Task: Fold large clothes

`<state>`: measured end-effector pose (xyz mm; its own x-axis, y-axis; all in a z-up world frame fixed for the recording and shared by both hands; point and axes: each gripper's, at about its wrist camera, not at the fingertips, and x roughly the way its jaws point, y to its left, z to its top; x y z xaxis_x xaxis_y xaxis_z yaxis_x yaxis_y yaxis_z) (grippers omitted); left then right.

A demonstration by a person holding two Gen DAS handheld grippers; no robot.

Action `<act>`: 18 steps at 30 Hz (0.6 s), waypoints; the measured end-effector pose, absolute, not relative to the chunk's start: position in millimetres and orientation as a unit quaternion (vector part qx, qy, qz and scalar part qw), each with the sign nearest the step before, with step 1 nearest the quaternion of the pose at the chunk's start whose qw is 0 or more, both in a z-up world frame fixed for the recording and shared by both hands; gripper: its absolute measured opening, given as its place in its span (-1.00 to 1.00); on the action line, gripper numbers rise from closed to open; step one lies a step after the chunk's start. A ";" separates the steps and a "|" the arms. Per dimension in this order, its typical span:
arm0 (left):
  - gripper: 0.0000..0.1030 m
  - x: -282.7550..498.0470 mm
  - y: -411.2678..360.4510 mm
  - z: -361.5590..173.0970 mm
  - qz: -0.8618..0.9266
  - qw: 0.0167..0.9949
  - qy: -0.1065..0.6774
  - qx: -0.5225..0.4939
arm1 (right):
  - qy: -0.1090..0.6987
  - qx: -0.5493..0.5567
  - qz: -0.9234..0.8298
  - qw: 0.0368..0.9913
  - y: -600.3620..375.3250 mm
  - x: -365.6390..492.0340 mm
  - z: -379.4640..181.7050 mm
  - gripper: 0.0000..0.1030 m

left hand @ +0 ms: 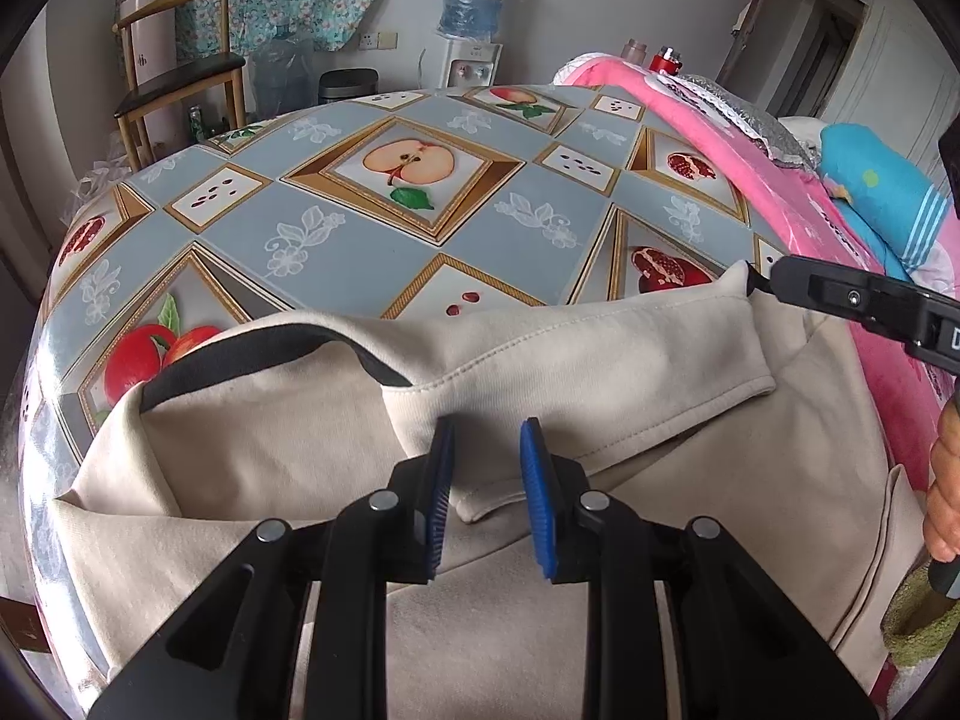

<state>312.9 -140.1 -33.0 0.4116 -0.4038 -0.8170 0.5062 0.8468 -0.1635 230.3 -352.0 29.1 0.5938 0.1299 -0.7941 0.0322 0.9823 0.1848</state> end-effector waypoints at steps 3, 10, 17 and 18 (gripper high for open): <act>-0.55 311.7 -141.9 -33.4 -0.267 0.841 0.466 0.061 | 0.465 0.049 0.043 0.883 -320.5 248.0 9.0 -0.29; -0.55 311.5 -141.8 -33.4 -0.267 0.842 0.466 0.061 | 0.491 0.067 0.035 0.868 -317.8 257.2 -3.9 -0.28; -0.55 311.4 -140.5 -34.3 -0.261 0.844 0.465 0.053 | 0.499 0.023 0.040 0.866 -295.0 262.4 -20.7 -0.25; -0.55 311.7 -140.6 -34.1 -0.262 0.844 0.466 0.053 | 0.492 0.002 0.039 0.869 -290.2 260.5 -19.8 -0.23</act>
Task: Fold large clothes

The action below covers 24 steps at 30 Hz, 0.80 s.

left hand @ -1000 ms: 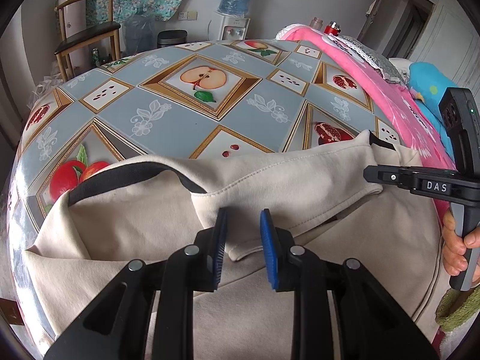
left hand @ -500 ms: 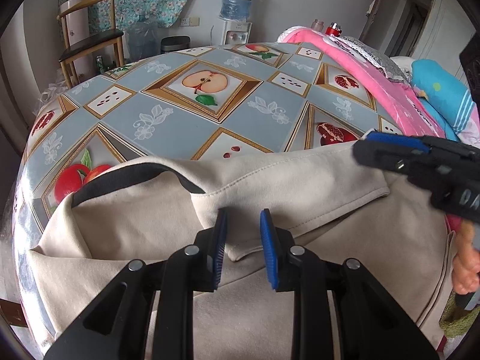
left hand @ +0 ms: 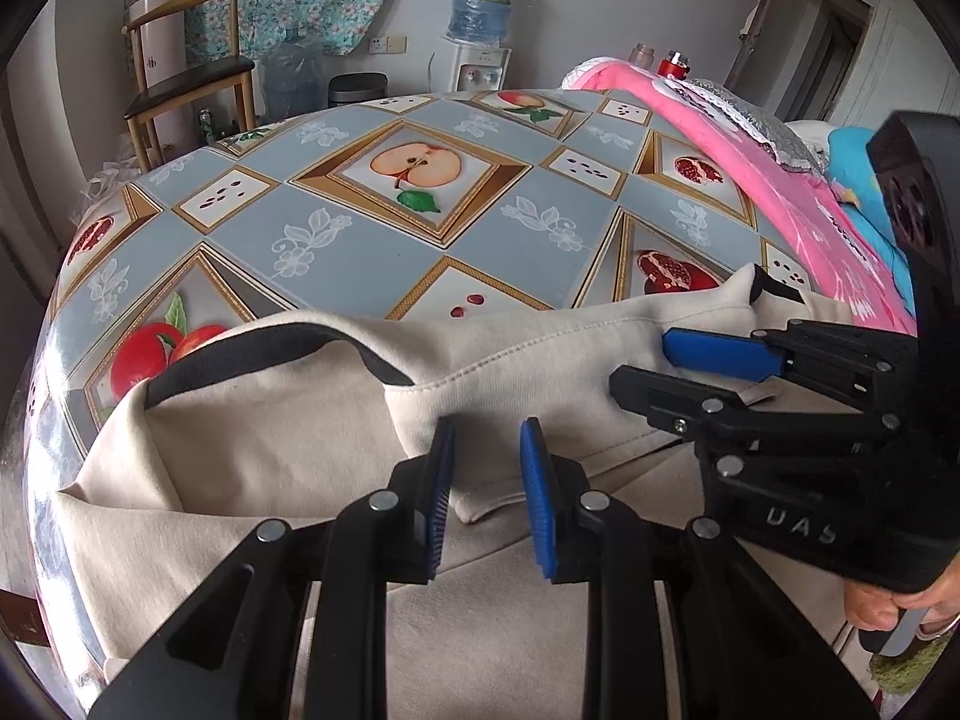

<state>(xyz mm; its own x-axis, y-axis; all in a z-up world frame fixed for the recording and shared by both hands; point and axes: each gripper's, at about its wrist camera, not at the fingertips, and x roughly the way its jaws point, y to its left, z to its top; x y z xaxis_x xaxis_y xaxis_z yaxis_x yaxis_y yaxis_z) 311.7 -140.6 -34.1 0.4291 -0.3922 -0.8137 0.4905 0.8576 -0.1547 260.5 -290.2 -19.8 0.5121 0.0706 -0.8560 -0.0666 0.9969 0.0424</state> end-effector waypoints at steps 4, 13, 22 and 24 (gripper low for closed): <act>-0.55 311.4 -141.3 -33.2 -0.260 0.843 0.468 0.057 | 0.487 0.025 0.032 0.872 -299.8 252.4 -1.1 -0.23; -0.51 308.7 -134.2 -16.7 -0.244 0.843 0.479 0.034 | 0.519 0.103 -0.018 0.849 -344.8 244.3 -6.6 0.00; 0.17 248.9 -100.3 32.9 -0.233 0.855 0.458 0.069 | 0.469 0.108 0.012 0.876 -342.5 151.3 53.5 0.61; 0.25 232.5 -86.0 38.8 -0.223 0.856 0.460 0.075 | 0.468 0.111 0.014 0.877 -340.8 129.5 57.0 0.65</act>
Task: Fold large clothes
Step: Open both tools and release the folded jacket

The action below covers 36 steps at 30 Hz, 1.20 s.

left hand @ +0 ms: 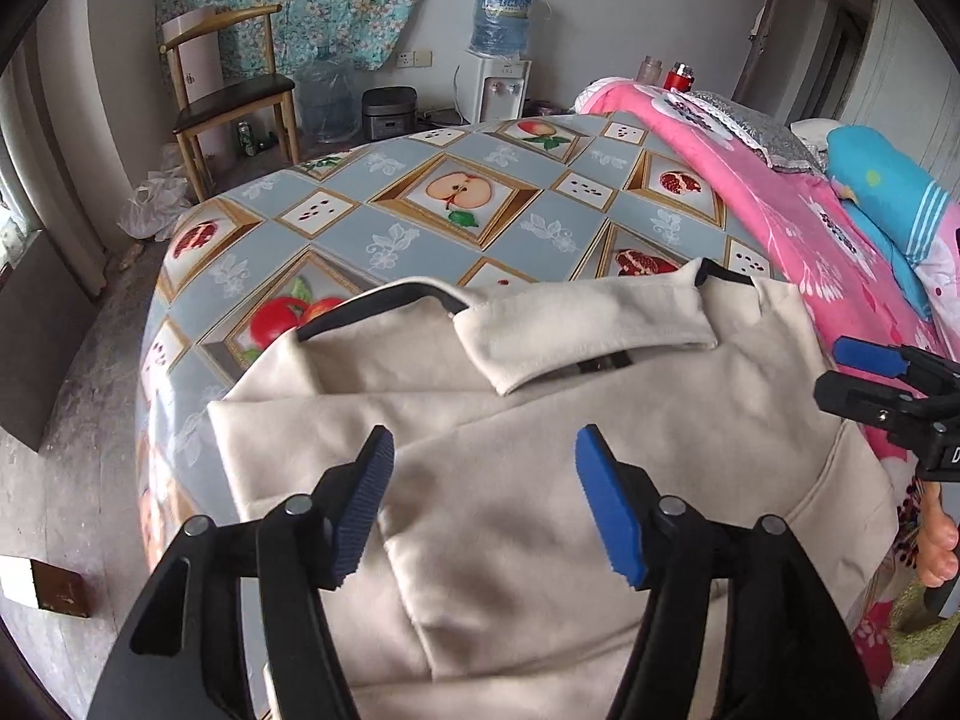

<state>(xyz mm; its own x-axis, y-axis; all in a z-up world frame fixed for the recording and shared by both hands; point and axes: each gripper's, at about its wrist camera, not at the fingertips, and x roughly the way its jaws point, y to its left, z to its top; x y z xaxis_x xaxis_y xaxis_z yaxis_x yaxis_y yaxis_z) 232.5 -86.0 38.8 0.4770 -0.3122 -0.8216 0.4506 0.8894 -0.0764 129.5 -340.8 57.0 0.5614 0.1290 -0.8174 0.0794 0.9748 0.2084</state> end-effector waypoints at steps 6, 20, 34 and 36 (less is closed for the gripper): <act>0.44 180.7 -33.3 47.3 -0.196 0.866 0.457 0.064 | 0.470 0.110 0.017 0.876 -326.7 71.3 57.9 0.71; 0.50 67.4 66.6 24.6 -0.133 0.897 0.421 0.025 | 0.493 0.110 0.064 0.861 -261.0 27.8 16.3 0.73; -0.06 125.1 62.1 4.1 -0.199 0.878 0.432 -0.062 | 0.528 0.076 0.068 0.843 -237.0 48.3 -26.0 0.73; -0.07 147.6 57.7 -5.7 -0.210 0.863 0.454 -0.076 | 0.529 0.076 0.067 0.843 -236.5 48.3 -25.6 0.73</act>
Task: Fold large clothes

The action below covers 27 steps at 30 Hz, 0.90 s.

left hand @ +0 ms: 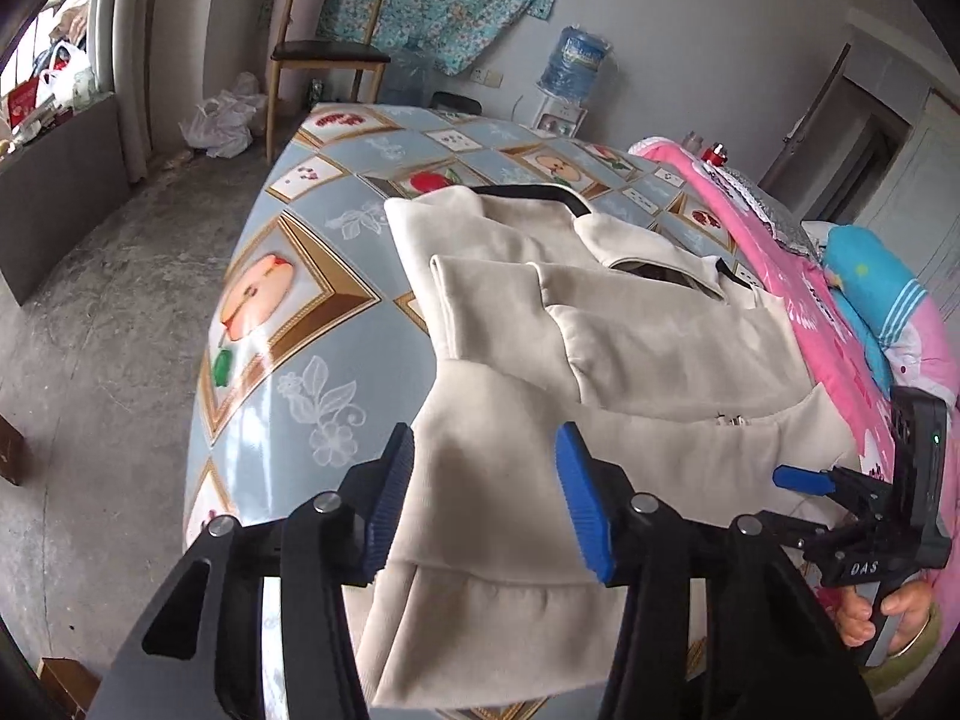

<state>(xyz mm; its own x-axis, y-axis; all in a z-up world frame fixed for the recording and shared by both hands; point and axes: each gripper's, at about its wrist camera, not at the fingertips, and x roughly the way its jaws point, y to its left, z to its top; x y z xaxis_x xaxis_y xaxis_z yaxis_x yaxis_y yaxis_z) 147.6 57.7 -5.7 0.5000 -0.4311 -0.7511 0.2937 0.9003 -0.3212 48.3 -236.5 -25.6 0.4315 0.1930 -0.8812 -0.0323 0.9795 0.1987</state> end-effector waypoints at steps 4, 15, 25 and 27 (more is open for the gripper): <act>-0.07 177.2 55.9 -25.2 -0.224 0.834 0.491 -0.110 | 0.529 0.078 0.066 0.842 -236.3 47.6 -25.7 0.73; -0.38 145.4 61.4 4.4 -0.330 0.831 0.439 -0.093 | 0.536 0.076 0.062 0.838 -234.6 50.4 -26.7 0.73; -0.35 173.6 57.1 -25.5 -0.280 0.827 0.484 -0.069 | 0.533 0.075 0.056 0.841 -231.4 52.0 -28.6 0.73; -0.35 173.7 57.1 -25.5 -0.278 0.828 0.483 -0.068 | 0.533 0.074 0.055 0.841 -230.6 52.4 -28.6 0.73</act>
